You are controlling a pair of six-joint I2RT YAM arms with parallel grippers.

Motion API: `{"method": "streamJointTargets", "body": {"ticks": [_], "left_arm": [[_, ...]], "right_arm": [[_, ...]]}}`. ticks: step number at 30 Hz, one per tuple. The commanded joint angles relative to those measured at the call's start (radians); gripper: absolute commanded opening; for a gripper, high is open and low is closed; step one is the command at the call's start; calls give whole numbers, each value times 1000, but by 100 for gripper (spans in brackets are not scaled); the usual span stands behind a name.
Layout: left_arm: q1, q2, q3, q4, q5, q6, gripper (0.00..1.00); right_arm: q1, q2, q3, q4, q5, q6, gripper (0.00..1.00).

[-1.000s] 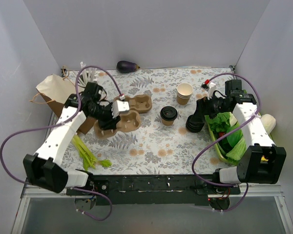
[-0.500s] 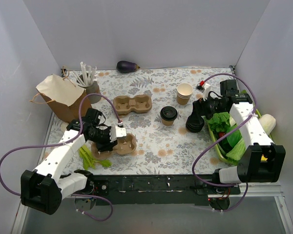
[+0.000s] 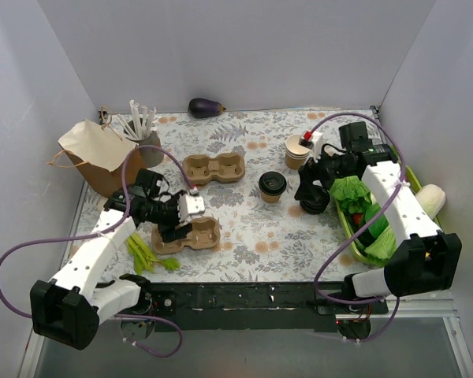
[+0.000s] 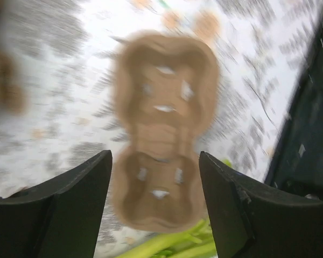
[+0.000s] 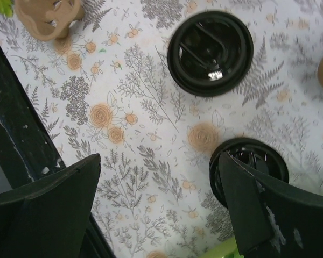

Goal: Pack the takeout coffee

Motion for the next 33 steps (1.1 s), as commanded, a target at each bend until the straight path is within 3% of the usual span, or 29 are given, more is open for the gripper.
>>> {"method": "streamJointTargets", "body": {"ticks": [1,2,5,8,11,13,17,20,26,33], "left_arm": [[-2,28,322,259,-60,-470,66],[-2,53,387,282,-112,-620,66],[18,172,621,275,-348,-763,71],[86,252,783,231,-490,-804,72],[253,292,879,217,-571,-860,73],[336,321,928,203,-599,-886,73],[594,455,1172,100,-556,-967,74],[677,545,1260,43,-520,-970,74],[697,642,1252,49,-576,-857,76],[745,801,1350,28,-568,-776,76]], "right_arm": [[127,9,91,-33,61,-128,98],[143,12,91,-32,69,-134,98],[170,30,85,-4,70,-101,98],[178,61,98,7,50,-77,98],[184,82,120,17,46,-68,98],[189,98,132,22,43,-62,98],[189,105,131,31,24,-45,98],[190,98,111,43,10,-33,98],[190,88,88,53,-2,-24,98],[190,65,68,68,12,-15,98]]}}
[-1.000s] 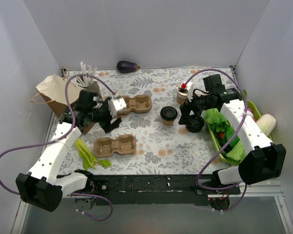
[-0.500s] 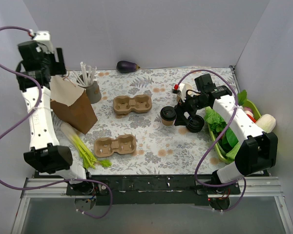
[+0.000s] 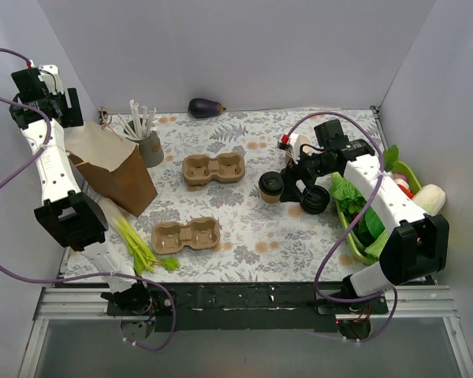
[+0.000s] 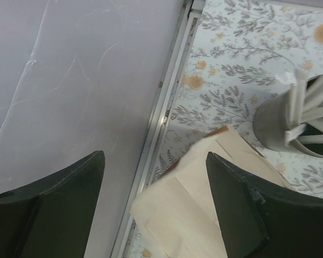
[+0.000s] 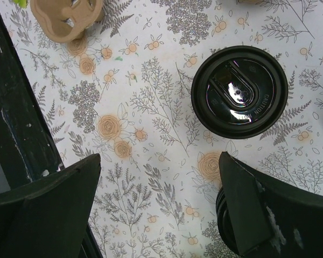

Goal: Pack the takeout coffee

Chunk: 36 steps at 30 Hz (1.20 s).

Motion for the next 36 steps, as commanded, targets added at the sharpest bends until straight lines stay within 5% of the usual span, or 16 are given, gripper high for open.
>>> {"method": "streamJointTargets", "body": {"ticks": [1,6,13,15,19,29,33,34,35,36], "left_arm": [[24,73,95,-42,9,87,76],[24,178,147,-103,104,148,72],[24,169,130,-156,295,210,38],[24,152,132,-186,359,207,17],[23,75,119,-209,442,188,0],[20,-88,216,-231,725,60,0],[9,-115,192,-222,703,-15,2],[10,-121,175,-204,677,-17,18],[9,-129,144,-184,654,18,60],[9,-135,132,-151,593,55,69]], "right_arm": [[6,-38,-9,22,-9,10,98],[6,-38,-2,15,-3,10,98],[4,-38,5,7,22,12,98],[6,-44,1,11,27,13,98],[6,-48,-4,11,30,23,98],[4,-29,27,-2,56,21,98],[6,-20,30,4,47,32,98],[6,-17,33,5,44,36,98],[6,-14,36,4,40,38,98],[4,-11,39,4,39,39,98]]}}
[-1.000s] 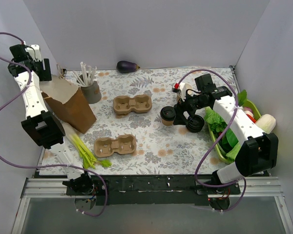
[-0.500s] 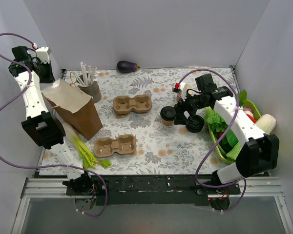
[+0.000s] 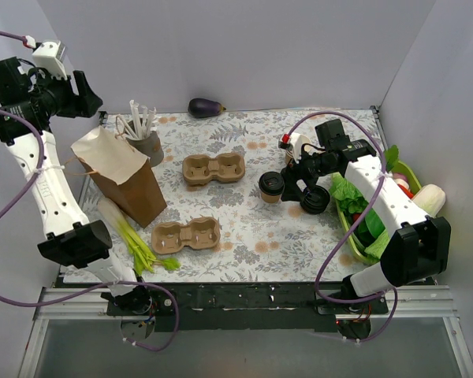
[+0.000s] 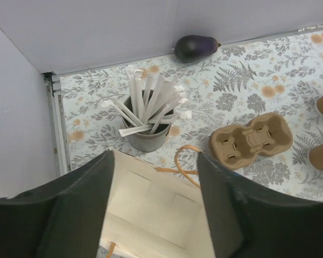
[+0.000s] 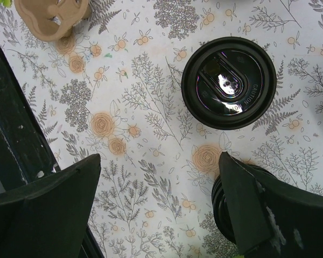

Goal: Pack the takeout coffee

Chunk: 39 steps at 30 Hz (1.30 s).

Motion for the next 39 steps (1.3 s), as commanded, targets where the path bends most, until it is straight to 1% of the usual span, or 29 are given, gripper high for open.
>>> {"method": "streamJointTargets", "body": {"ticks": [1,2,5,6,8,9,13,15,17,18,19,22,23,24,25,26,28,31,32,34,35,36,39], "left_arm": [[-6,-15,-66,55,-96,44,73],[-6,-1,-68,49,-117,164,77],[-4,92,4,-78,-137,329,80],[-4,118,45,-135,-134,350,81],[-4,160,56,-189,-124,388,82],[-4,164,31,-187,-122,417,83],[-4,166,-64,-149,-154,433,82],[-6,184,-77,-152,-167,436,81],[-6,213,-76,-184,-180,445,78],[-6,221,-73,-195,-182,448,74],[-6,230,-66,-207,-182,448,66],[-6,240,-56,-230,-165,443,51],[-6,235,-69,-221,-158,443,37],[-4,224,-77,-217,-154,440,29],[-6,217,-83,-214,-150,434,18],[-6,212,-94,-209,-145,433,5],[-6,189,-106,-207,-125,427,0],[-9,166,-82,-209,-90,399,0],[-8,164,-53,-224,-76,347,0],[-7,164,45,-241,-33,298,0],[-7,163,74,-265,-13,278,0],[-7,154,95,-269,5,228,0],[-7,88,73,-267,66,163,0]], "right_arm": [[6,7,43,1,-16,18,98],[6,11,46,-2,-16,18,98],[6,11,40,1,-20,22,98],[6,10,36,6,-23,24,98],[6,-4,23,15,-20,27,98],[6,-10,7,19,-19,27,98],[4,-48,-37,32,-11,30,98],[4,-58,-58,33,-10,30,98],[3,-68,-69,35,-10,28,98],[3,-68,-72,32,-10,28,98],[1,-70,-75,32,-11,28,98],[0,-64,-72,33,-13,27,98],[0,-62,-70,33,-14,28,98],[0,-59,-69,35,-16,28,98],[0,-55,-66,35,-17,28,98],[-2,-52,-61,35,-19,28,98],[-2,-45,-58,35,-19,28,98],[-2,-41,-53,36,-22,31,98],[-2,-41,-52,36,-22,31,98],[-2,-41,-49,33,-22,35,98],[-2,-41,-49,35,-20,33,98],[-2,-42,-49,35,-19,33,98],[-3,-45,-49,33,-11,33,98]]}}
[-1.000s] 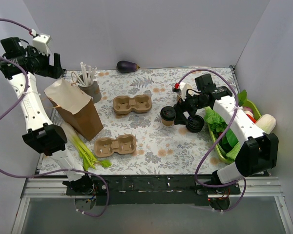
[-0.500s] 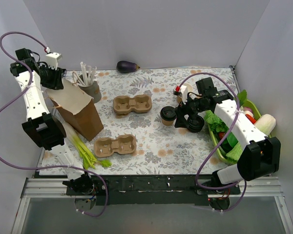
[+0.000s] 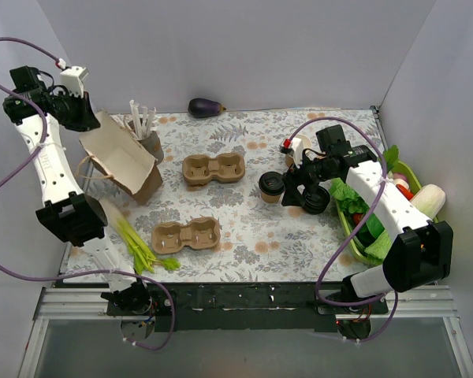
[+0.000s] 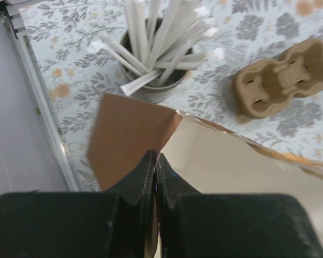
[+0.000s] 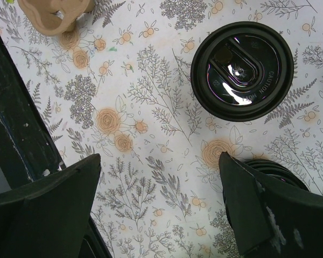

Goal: Pack the takeout coffee

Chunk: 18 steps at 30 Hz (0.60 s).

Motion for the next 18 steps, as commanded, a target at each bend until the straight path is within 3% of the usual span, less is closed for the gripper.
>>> {"method": "streamJointTargets", "body": {"ticks": [1,4,10,18], "left_arm": [[1,-166,16,-38,142,-165,0],[1,-235,-57,-39,223,-249,0],[-28,-254,-112,-22,514,-490,0],[-132,-349,-324,64,590,-587,0]], "right_arm": [[-1,-9,20,8,-6,4,98],[-6,-11,26,4,5,10,98],[-75,16,66,13,29,75,98],[-127,52,148,-9,35,85,98]]}}
